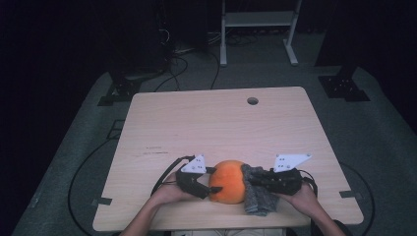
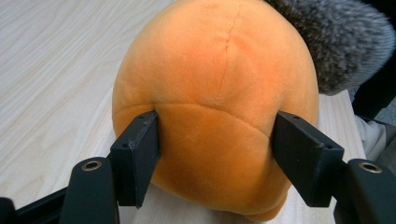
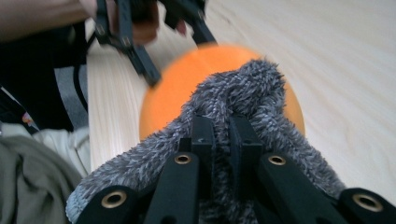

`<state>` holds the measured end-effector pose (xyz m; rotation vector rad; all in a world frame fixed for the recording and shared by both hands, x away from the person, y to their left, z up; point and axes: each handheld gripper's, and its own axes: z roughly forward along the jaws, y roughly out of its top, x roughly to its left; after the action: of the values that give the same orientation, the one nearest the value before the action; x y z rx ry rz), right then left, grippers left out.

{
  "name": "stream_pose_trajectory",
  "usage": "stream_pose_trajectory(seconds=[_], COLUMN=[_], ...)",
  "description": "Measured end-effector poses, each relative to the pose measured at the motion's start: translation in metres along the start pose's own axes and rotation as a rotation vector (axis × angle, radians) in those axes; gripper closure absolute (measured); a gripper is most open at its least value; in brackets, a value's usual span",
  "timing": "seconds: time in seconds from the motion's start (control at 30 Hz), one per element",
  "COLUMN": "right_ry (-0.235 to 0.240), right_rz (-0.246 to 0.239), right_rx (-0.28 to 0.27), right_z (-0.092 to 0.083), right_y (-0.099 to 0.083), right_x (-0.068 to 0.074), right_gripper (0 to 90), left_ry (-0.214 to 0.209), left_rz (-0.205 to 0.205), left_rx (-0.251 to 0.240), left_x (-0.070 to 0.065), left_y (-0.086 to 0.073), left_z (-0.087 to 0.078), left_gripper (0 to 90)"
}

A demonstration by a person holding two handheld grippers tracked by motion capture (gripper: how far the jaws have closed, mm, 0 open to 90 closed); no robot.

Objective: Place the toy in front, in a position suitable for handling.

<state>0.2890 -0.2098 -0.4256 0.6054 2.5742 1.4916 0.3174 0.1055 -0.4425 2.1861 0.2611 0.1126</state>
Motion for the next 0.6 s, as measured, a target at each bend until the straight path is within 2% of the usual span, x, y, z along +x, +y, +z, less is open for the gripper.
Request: stream_pose_trajectory(seconds=[0.13, 0.2, 0.27, 0.37, 0.43, 0.53, 0.6], right_ry=[-0.029, -0.028, -0.019, 0.004, 0.015, 0.013, 0.020], right_rz=[0.047, 0.066, 0.070, 0.059, 0.047, 0.013, 0.014], right_rx=[0.045, 0.052, 0.024, -0.045, -0.053, 0.004, 0.002], right_z=[-0.008, -0.012, -0.015, -0.015, -0.008, 0.008, 0.007], right_y=[-0.019, -0.023, -0.020, -0.004, 0.006, 0.008, 0.008], right_x=[-0.008, -0.009, -0.009, -0.009, -0.010, -0.009, -0.009], right_gripper=[81.7, 81.7, 81.6, 81.5, 81.5, 81.6, 81.7], left_ry=[0.000, 0.002, 0.001, -0.005, -0.013, -0.051, -0.035], left_rz=[0.001, 0.004, 0.006, 0.009, -0.001, -0.048, -0.063], left_rx=[0.001, 0.004, 0.008, 0.014, 0.013, -0.013, -0.041], left_x=[0.000, -0.001, 0.000, 0.000, 0.000, 0.005, 0.008], left_y=[0.000, 0.000, 0.000, 0.003, 0.005, 0.011, 0.015], left_z=[0.000, 0.000, 0.001, 0.002, 0.001, -0.001, 0.002], left_gripper=[32.8, 32.9, 33.2, 33.4, 32.3, 18.4, 12.8])
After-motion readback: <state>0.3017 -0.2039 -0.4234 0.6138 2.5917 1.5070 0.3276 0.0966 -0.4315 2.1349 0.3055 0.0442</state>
